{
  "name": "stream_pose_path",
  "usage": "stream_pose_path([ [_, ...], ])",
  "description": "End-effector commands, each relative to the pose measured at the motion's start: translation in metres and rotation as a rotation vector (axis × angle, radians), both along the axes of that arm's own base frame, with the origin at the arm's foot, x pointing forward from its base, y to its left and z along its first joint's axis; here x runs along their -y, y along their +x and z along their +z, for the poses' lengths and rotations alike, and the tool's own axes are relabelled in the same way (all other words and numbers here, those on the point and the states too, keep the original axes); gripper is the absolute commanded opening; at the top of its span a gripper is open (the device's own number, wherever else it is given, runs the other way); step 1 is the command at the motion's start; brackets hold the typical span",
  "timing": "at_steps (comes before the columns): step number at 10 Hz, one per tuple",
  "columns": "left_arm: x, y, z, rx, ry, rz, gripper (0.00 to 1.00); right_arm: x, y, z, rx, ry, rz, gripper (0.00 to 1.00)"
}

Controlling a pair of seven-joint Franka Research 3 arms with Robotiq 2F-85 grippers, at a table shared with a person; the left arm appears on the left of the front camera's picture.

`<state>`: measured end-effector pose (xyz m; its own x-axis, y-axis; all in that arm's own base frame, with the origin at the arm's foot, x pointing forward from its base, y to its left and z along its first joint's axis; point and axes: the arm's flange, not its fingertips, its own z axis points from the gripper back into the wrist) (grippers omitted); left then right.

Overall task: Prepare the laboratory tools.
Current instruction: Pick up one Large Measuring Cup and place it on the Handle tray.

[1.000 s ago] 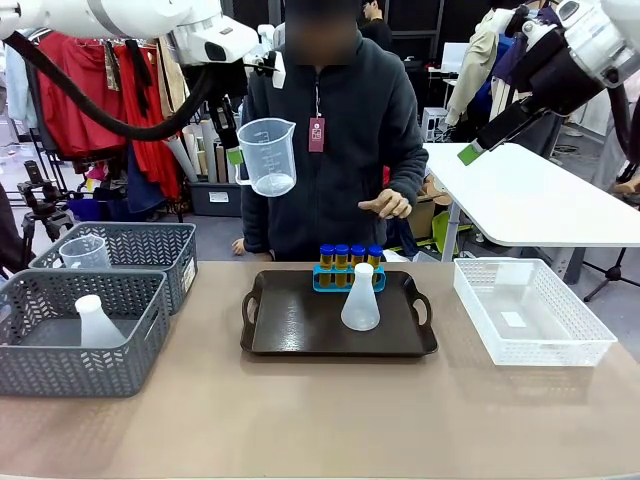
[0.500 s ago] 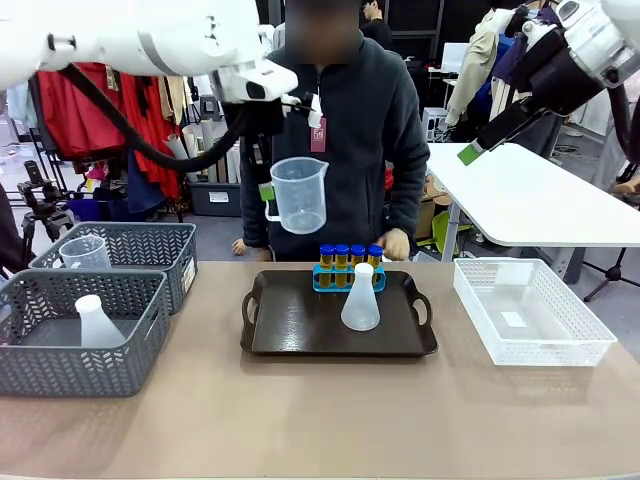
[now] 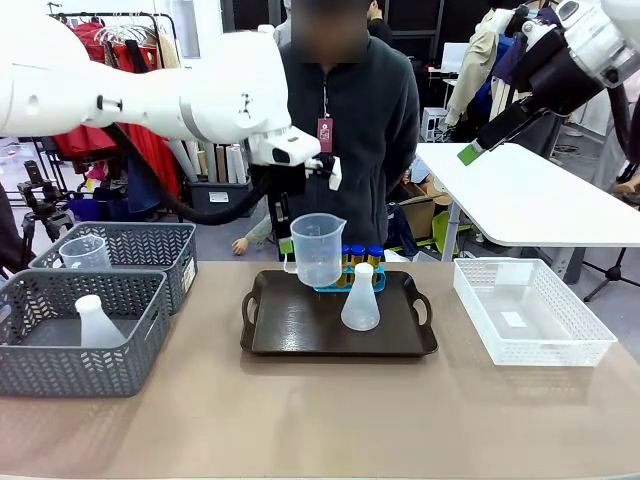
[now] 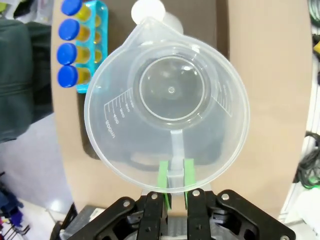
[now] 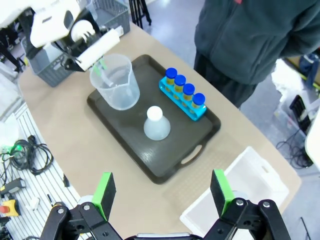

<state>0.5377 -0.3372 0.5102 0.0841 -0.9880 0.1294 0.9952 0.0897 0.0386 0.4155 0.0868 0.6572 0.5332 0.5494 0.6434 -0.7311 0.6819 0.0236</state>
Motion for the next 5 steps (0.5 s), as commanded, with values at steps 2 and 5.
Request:
stream_pose_path([
  [2,-0.009,-0.005,-0.024,0.042,0.066,-0.018,0.00,0.001,0.000,0.000,0.001,0.002,0.000,1.00],
  [5,-0.020,0.004,-0.050,0.043,0.052,-0.027,0.00,0.001,0.000,0.000,0.001,0.002,0.000,1.00],
])
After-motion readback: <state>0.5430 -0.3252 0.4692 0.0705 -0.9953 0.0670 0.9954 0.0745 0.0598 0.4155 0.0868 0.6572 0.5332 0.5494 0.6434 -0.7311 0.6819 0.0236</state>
